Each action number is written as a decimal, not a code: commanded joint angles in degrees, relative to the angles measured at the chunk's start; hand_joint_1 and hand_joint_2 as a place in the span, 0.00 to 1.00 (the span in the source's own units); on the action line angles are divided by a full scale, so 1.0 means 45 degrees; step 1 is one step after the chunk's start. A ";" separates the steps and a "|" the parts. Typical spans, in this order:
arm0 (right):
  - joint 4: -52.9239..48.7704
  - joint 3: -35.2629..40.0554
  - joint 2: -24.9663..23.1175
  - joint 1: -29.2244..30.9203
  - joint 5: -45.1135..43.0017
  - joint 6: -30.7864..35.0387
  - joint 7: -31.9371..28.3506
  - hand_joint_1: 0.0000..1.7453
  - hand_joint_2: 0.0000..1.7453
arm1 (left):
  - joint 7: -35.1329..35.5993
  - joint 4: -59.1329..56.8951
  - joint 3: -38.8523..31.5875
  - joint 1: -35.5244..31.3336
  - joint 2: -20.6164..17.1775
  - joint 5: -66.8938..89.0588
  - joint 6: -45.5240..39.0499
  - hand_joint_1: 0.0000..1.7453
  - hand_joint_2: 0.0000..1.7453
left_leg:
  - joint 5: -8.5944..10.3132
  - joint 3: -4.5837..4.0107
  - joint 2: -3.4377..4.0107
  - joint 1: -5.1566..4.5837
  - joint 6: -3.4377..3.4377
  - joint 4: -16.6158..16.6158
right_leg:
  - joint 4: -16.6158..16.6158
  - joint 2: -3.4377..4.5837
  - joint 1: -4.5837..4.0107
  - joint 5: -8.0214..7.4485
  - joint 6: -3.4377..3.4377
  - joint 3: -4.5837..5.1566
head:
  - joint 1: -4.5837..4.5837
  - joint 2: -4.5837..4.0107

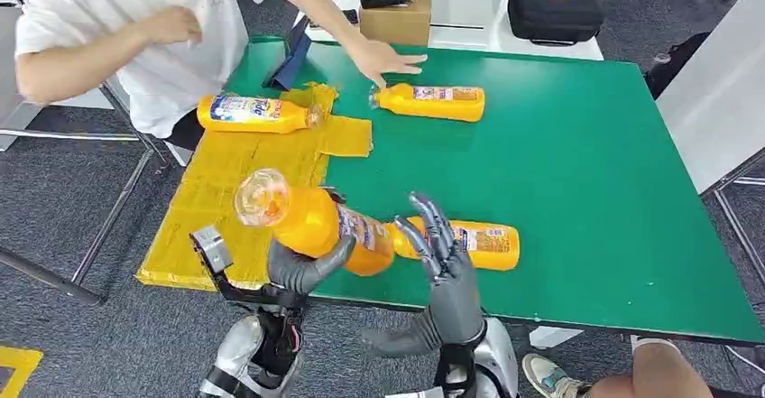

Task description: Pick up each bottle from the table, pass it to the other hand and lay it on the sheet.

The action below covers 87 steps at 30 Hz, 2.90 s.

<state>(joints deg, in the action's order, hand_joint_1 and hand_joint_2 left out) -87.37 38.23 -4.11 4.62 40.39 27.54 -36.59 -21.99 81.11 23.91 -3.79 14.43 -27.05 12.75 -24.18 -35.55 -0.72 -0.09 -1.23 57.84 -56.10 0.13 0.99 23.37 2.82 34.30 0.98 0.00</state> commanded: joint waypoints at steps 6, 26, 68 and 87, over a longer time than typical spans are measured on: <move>-0.4519 -0.1589 0.0567 -0.0780 -0.1276 0.2047 -0.0758 0.00 0.00 | -0.1793 -0.1836 -0.3863 -0.1330 -0.0313 0.9136 -0.6836 1.00 1.00 | -0.0021 0.0050 0.0028 0.0012 0.0016 0.0000 | -0.0001 0.0001 -0.0013 0.0020 -0.0028 -0.0045 | -0.0005 0.0000; -0.2746 -0.1491 0.0544 -0.0257 -0.3157 0.1209 -0.0758 0.00 0.00 | 0.0439 -1.1131 -0.4159 -0.5548 -0.2591 1.9146 -1.0197 1.00 1.00 | -0.0002 0.0046 0.0038 0.0020 0.0021 -0.0011 | 0.0006 0.0012 -0.0017 0.0004 -0.0022 -0.0042 | -0.0005 -0.0005; 0.3232 -0.3837 0.0161 0.0413 -0.1512 -0.0915 0.1282 0.00 1.00 | -0.0802 -0.1937 -0.7460 -0.3332 0.0157 0.2509 -0.1192 0.00 1.00 | 0.0037 0.0086 -0.0079 0.0023 0.0012 -0.0007 | 0.0014 -0.0074 -0.0022 -0.0002 -0.0019 -0.0124 | 0.0000 0.0000; 0.7204 -0.5120 0.1508 0.1548 0.3507 -0.0587 0.3671 0.00 1.00 | -0.2558 0.3931 -0.4547 -0.0448 -0.0046 0.2889 -0.3360 0.00 1.00 | 0.0014 0.0020 -0.0078 0.0013 0.0020 0.0006 | -0.0004 -0.0056 -0.0012 0.0016 -0.0020 -0.0048 | -0.0005 0.0000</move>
<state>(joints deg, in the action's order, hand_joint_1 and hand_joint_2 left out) -61.92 17.26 0.09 7.80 49.58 21.97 -21.70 -31.23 88.12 -5.51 -9.90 14.80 -17.89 0.49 -24.04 -35.53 -1.13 -0.05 -1.18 57.84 -56.12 -0.10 0.98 23.38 2.80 34.17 0.96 0.00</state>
